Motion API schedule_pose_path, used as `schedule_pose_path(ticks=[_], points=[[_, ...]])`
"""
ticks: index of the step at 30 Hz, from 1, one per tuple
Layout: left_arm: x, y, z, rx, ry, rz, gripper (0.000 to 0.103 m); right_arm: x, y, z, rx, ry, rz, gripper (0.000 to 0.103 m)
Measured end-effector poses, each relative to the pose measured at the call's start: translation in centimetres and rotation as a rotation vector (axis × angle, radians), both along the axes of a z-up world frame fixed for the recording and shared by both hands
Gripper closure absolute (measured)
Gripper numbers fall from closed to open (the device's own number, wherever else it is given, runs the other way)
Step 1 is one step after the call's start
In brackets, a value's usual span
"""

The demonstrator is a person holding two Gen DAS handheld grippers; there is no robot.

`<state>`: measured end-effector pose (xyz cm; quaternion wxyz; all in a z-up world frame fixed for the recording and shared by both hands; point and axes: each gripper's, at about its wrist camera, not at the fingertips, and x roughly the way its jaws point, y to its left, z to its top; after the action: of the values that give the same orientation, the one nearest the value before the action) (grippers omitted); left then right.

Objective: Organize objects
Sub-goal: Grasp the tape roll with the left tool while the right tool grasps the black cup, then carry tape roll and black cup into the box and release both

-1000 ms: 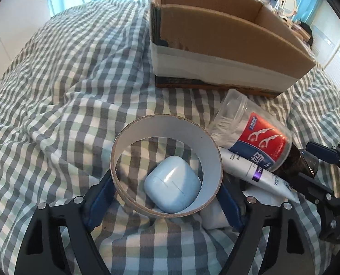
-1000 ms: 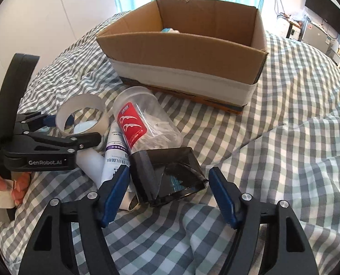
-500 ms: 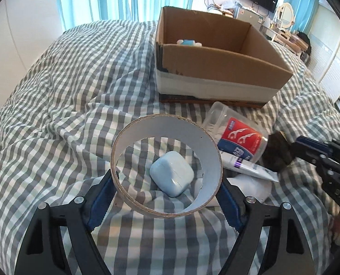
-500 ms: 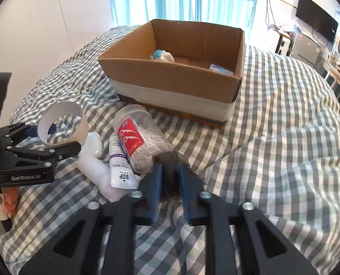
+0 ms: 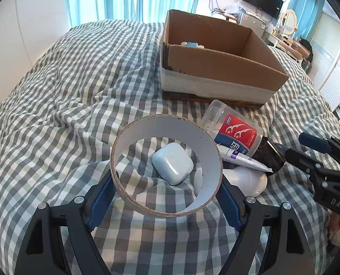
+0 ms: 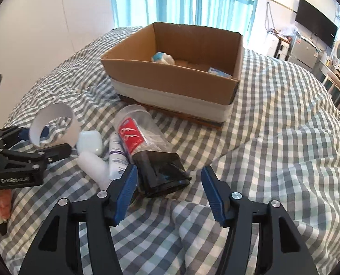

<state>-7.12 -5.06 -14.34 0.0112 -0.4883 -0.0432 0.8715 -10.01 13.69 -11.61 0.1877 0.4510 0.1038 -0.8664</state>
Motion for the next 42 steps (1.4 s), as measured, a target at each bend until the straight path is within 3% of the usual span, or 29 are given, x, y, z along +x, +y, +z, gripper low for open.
schedule_pose_path(ticks=[7,16,17,18,20,27,33,42], points=[[-0.6,-0.2,-1.0,0.016,-0.025,-0.002,0.019,-1.3,-1.4,-3.0,0.109,-0.081,0.004,0.044],[-1.3,0.1,-1.8,0.018,-0.051,-0.018,0.019,-3.5,-1.3,-4.6,0.091,-0.137,-0.014,0.044],[-1.3,0.1,-1.8,0.019,-0.051,-0.018,0.019,-3.5,-1.4,-4.8,0.095,-0.142,-0.006,0.051],[-1.3,0.1,-1.8,0.021,-0.051,-0.018,0.019,-3.5,-1.6,-4.9,0.098,-0.147,0.004,0.069],[-1.2,0.0,-1.8,0.023,-0.051,-0.017,0.019,-3.2,-1.8,-4.8,0.114,-0.128,0.009,0.082],[-1.0,-0.1,-1.6,0.029,-0.041,-0.012,0.019,-2.3,-0.8,-2.9,0.049,-0.076,0.005,0.091],[-0.6,-0.4,-0.7,0.053,-0.040,-0.005,0.019,-1.0,-0.6,-0.8,0.040,-0.025,0.016,0.091],[0.9,0.3,3.2,0.064,0.021,-0.016,0.019,0.9,0.2,4.2,0.025,0.070,0.023,0.091]])
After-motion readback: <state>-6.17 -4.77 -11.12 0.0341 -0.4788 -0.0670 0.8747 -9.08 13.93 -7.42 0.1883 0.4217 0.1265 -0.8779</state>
